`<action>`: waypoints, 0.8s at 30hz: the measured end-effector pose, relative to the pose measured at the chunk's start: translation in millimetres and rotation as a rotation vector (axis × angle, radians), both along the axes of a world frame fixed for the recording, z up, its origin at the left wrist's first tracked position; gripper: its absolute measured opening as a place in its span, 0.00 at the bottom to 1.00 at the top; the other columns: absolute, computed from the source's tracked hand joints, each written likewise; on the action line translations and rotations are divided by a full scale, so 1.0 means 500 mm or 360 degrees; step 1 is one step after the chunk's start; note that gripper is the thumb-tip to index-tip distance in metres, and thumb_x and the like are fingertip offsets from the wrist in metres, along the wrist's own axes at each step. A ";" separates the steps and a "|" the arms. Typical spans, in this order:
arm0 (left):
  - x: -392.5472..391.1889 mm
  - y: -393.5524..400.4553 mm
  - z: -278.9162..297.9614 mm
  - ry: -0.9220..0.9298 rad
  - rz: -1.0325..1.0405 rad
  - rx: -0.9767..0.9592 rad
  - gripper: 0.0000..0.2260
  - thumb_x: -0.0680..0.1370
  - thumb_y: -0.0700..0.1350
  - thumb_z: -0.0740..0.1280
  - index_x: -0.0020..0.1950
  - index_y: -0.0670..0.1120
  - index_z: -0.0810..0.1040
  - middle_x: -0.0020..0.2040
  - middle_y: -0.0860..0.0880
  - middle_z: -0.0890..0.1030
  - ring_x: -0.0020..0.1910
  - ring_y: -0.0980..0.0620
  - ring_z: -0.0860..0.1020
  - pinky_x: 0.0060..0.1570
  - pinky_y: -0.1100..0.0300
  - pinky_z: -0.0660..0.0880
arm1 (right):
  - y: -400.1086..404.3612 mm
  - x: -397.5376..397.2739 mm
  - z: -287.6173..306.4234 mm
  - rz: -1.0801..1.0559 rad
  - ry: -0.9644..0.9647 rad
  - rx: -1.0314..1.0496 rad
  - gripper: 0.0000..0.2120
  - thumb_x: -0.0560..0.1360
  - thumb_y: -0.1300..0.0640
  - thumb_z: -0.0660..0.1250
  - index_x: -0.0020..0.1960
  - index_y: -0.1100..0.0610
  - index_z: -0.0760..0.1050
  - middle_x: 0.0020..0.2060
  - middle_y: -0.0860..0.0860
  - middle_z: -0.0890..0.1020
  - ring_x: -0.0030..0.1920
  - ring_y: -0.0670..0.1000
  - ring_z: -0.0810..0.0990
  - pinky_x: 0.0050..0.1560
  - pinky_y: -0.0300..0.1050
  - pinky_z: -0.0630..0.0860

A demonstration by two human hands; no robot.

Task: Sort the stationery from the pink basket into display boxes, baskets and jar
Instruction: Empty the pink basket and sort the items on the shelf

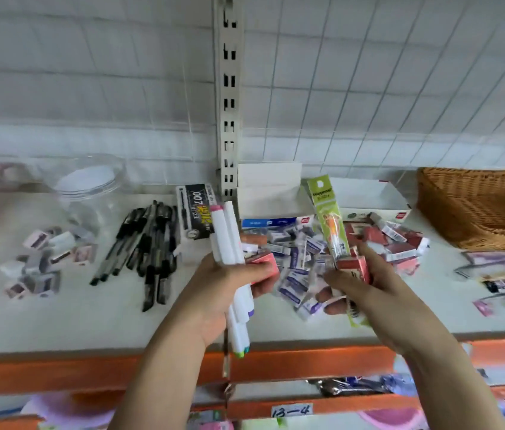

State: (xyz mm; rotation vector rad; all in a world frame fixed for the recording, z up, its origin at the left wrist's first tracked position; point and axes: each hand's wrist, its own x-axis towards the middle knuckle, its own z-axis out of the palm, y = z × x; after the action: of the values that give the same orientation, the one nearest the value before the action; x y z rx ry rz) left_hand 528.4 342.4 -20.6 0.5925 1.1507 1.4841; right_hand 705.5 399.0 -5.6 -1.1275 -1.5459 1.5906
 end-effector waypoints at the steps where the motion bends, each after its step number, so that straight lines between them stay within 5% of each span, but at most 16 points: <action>1: 0.029 0.015 0.000 0.0013 0.0011 -0.0010 0.14 0.67 0.29 0.72 0.47 0.43 0.79 0.36 0.42 0.81 0.32 0.49 0.80 0.30 0.63 0.76 | 0.016 0.027 0.001 0.0005 0.0018 -0.0013 0.14 0.75 0.70 0.63 0.54 0.53 0.73 0.36 0.56 0.81 0.28 0.48 0.80 0.23 0.31 0.69; 5: 0.105 0.054 0.005 0.0079 0.0072 -0.0025 0.11 0.69 0.29 0.70 0.46 0.42 0.79 0.40 0.39 0.81 0.36 0.47 0.79 0.32 0.64 0.76 | 0.077 0.099 -0.005 -0.0026 0.0089 0.0001 0.12 0.72 0.68 0.67 0.49 0.53 0.77 0.33 0.52 0.80 0.27 0.48 0.74 0.24 0.35 0.67; 11: 0.136 0.079 0.023 0.0076 0.0105 -0.0016 0.10 0.63 0.35 0.71 0.42 0.44 0.78 0.36 0.40 0.78 0.27 0.51 0.75 0.25 0.64 0.71 | 0.119 0.135 -0.015 -0.0109 0.0104 -0.0153 0.02 0.76 0.63 0.63 0.48 0.59 0.74 0.33 0.53 0.80 0.24 0.50 0.71 0.21 0.38 0.63; 15: 0.135 0.089 0.016 0.0103 0.0076 -0.0080 0.09 0.70 0.30 0.68 0.43 0.44 0.78 0.34 0.41 0.77 0.26 0.52 0.74 0.25 0.65 0.70 | 0.127 0.142 -0.021 -0.0094 -0.0007 -0.0007 0.08 0.77 0.62 0.64 0.52 0.51 0.74 0.32 0.51 0.76 0.29 0.48 0.72 0.25 0.38 0.68; 19: 0.122 0.087 0.011 0.0087 0.0063 -0.0082 0.10 0.65 0.32 0.70 0.43 0.43 0.78 0.31 0.44 0.78 0.27 0.52 0.75 0.24 0.65 0.70 | 0.123 0.131 -0.020 0.0078 -0.0106 0.0118 0.15 0.75 0.64 0.65 0.50 0.43 0.77 0.32 0.46 0.76 0.32 0.47 0.70 0.32 0.36 0.69; 24: 0.080 0.066 0.024 0.0037 0.0150 -0.0083 0.09 0.63 0.36 0.71 0.41 0.42 0.78 0.32 0.45 0.78 0.27 0.52 0.74 0.23 0.67 0.69 | 0.115 0.054 -0.016 0.0230 -0.0190 0.0113 0.06 0.76 0.63 0.64 0.51 0.54 0.73 0.42 0.62 0.78 0.31 0.50 0.76 0.27 0.41 0.71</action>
State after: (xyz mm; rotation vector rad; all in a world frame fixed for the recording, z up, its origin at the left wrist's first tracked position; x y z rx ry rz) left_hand 568.5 375.5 -8.7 0.5269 1.2465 1.5257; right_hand 732.5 456.5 -13.7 -1.1109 -1.7833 1.5724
